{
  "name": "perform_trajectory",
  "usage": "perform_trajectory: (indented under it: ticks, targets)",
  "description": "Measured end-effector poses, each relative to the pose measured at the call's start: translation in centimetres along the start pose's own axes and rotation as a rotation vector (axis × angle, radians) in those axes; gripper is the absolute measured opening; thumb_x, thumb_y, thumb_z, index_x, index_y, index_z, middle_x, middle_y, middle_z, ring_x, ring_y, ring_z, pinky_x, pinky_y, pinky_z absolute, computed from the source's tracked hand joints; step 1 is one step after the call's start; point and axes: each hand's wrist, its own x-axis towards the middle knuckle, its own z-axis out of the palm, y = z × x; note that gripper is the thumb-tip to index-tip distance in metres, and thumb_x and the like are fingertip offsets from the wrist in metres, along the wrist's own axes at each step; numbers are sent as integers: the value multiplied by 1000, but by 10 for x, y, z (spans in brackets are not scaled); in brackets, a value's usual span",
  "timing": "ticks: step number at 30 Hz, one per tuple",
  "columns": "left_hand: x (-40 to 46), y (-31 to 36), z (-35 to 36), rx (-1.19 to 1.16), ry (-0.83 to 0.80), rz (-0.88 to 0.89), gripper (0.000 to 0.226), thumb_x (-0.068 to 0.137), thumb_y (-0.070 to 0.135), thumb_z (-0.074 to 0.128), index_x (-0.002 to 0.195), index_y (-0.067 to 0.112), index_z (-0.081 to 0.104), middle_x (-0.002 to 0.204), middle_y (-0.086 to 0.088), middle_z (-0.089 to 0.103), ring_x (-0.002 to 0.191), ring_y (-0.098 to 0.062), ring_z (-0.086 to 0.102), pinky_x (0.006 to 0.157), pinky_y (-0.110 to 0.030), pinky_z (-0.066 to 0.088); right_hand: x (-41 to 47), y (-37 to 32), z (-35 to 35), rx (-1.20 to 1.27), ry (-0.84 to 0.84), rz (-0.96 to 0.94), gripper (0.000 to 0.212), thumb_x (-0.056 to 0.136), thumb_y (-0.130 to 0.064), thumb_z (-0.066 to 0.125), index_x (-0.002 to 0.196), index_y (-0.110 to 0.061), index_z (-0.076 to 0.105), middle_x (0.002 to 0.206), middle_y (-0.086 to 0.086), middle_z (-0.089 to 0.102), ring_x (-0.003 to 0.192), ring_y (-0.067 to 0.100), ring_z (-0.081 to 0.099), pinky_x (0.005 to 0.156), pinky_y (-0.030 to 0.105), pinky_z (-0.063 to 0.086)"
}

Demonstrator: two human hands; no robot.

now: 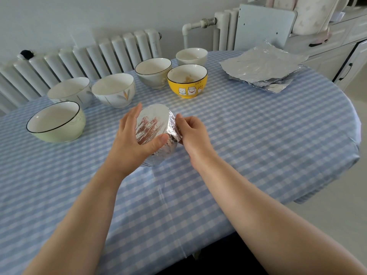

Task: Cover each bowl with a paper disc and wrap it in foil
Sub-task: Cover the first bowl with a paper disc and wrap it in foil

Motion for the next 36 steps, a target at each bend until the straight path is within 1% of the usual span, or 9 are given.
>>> perform_trajectory:
  ticks: [3, 8, 11, 16, 20, 24, 26, 30, 36]
  targets:
    - [-1, 0, 0, -21, 2, -2, 117, 55, 77, 63, 154, 36, 19, 152, 12, 24, 137, -5, 30, 104, -23, 30, 1, 3, 3, 5, 39, -4, 24, 99, -36, 55, 82, -19, 59, 94, 7, 70, 97, 27, 68, 93, 49, 54]
    - [0, 2, -1, -55, 10, -30, 118, 52, 77, 63, 154, 35, 20, 150, 13, 25, 132, -2, 32, 91, -9, 28, 5, 8, 1, 5, 31, 1, 13, 98, -21, 57, 91, -15, 66, 98, 8, 72, 93, 23, 70, 89, 41, 57]
    - [0, 3, 0, -56, 15, -52, 120, 52, 79, 63, 154, 35, 20, 153, 11, 24, 135, -4, 32, 101, -20, 30, 0, 2, -6, 90, 3, -9, 28, 105, -28, 44, 99, -12, 66, 96, 5, 71, 85, 15, 68, 81, 25, 58]
    - [2, 8, 2, 15, 30, -77, 120, 52, 85, 60, 154, 38, 18, 156, 12, 22, 141, -10, 30, 114, -40, 32, -25, 1, -3, -10, -101, -116, 76, 80, -82, 41, 118, -18, 53, 112, -4, 67, 105, 11, 65, 92, 34, 54]
    - [4, 11, 4, 62, 24, -101, 119, 53, 88, 56, 153, 40, 16, 157, 13, 20, 141, -13, 29, 113, -46, 33, -39, 8, 0, -52, -135, -200, 63, 80, -71, 48, 127, -30, 41, 121, -18, 55, 105, -3, 61, 82, 14, 51]
    - [6, 12, 3, 49, 23, -130, 119, 53, 90, 56, 153, 40, 16, 157, 13, 21, 143, -14, 28, 115, -49, 32, -35, 15, 2, -89, -71, -294, 55, 85, -70, 47, 124, -33, 54, 148, -14, 34, 136, -1, 37, 106, 21, 36]
    - [7, 13, 4, 61, 17, -141, 117, 54, 90, 54, 153, 40, 17, 157, 12, 22, 143, -16, 28, 115, -51, 30, -34, 14, -1, -143, -7, -351, 50, 88, -62, 47, 122, -27, 60, 143, -16, 38, 132, -4, 37, 101, 14, 33]
    - [10, 22, 11, 273, -1, -120, 114, 57, 93, 41, 153, 37, 15, 160, 7, 20, 145, -25, 24, 116, -54, 23, -35, 13, -10, -145, 56, -319, 29, 98, -46, 50, 115, -25, 59, 112, -18, 59, 102, -13, 55, 83, 8, 42]
    - [13, 31, 19, 435, -23, -104, 113, 64, 96, 30, 155, 32, 10, 164, 1, 11, 148, -33, 17, 116, -57, 18, -37, 12, -12, -43, 106, -218, 16, 99, -41, 52, 97, -26, 57, 96, -16, 63, 83, -19, 54, 69, 0, 39]
